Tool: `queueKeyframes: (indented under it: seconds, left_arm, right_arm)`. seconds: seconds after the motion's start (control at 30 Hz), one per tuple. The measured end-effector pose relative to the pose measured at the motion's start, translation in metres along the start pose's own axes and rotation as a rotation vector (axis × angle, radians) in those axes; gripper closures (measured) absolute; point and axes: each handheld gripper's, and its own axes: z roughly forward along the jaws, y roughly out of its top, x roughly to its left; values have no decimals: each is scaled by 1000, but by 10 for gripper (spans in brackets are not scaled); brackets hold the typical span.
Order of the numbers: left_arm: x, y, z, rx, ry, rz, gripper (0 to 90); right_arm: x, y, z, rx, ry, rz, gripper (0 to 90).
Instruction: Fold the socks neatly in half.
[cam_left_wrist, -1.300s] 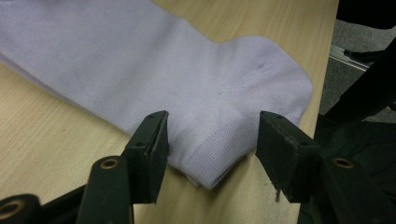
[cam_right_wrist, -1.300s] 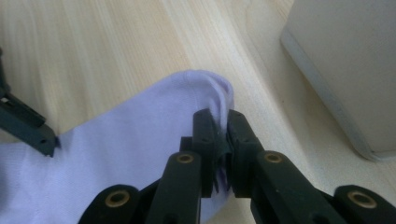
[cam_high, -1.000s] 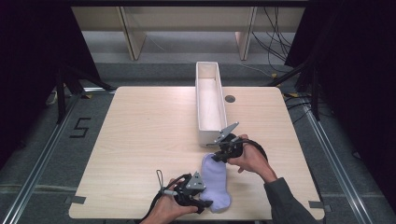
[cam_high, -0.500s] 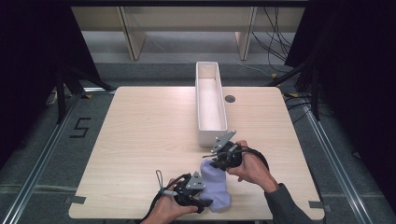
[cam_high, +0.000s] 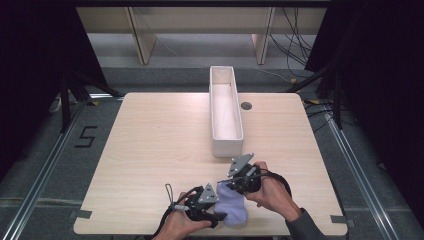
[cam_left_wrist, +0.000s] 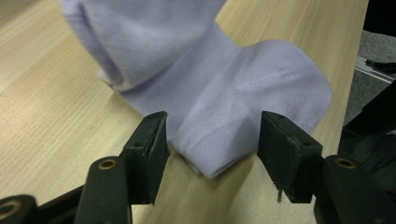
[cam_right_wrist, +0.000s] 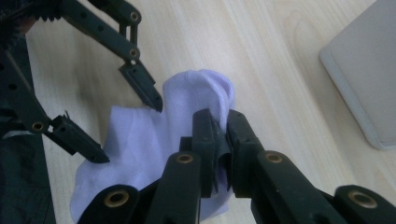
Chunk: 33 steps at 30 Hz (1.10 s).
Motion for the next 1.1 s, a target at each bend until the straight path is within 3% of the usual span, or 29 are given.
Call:
queueKeyframes:
  seconds: [0.03, 0.07, 0.13, 0.23, 0.47, 0.53, 0.6, 0.77, 1.1]
  left_arm:
    - [0, 0, -1, -1, 9, 4, 417]
    - [0, 0, -1, -7, 13, 6, 418]
    - [-1, 1, -2, 4, 16, 13, 418]
    - [-3, 0, 0, 4, 16, -18, 417]
    - [-1, -1, 1, 13, 28, 10, 418]
    - [-3, -1, 1, 9, 24, -20, 419]
    - [-1, -1, 1, 13, 29, 0, 418]
    - [-3, -2, 2, 7, 30, -19, 418]
    - [1, 1, -13, -25, 13, 0, 573]
  right_arm:
    - [0, -1, 1, -1, -15, -9, 837]
    - [2, -2, -1, 5, -14, 16, 837]
    - [1, -3, -1, -3, -26, -8, 836]
    - [5, -3, -3, -2, -22, 0, 833]
    - [13, -5, -3, 4, 1, 23, 827]
    - [12, -6, -3, 4, 1, 30, 824]
    - [12, -7, -5, 6, 0, 39, 824]
    - [15, -10, -9, -11, 14, 47, 823]
    - [18, -12, -11, -11, 13, 47, 825]
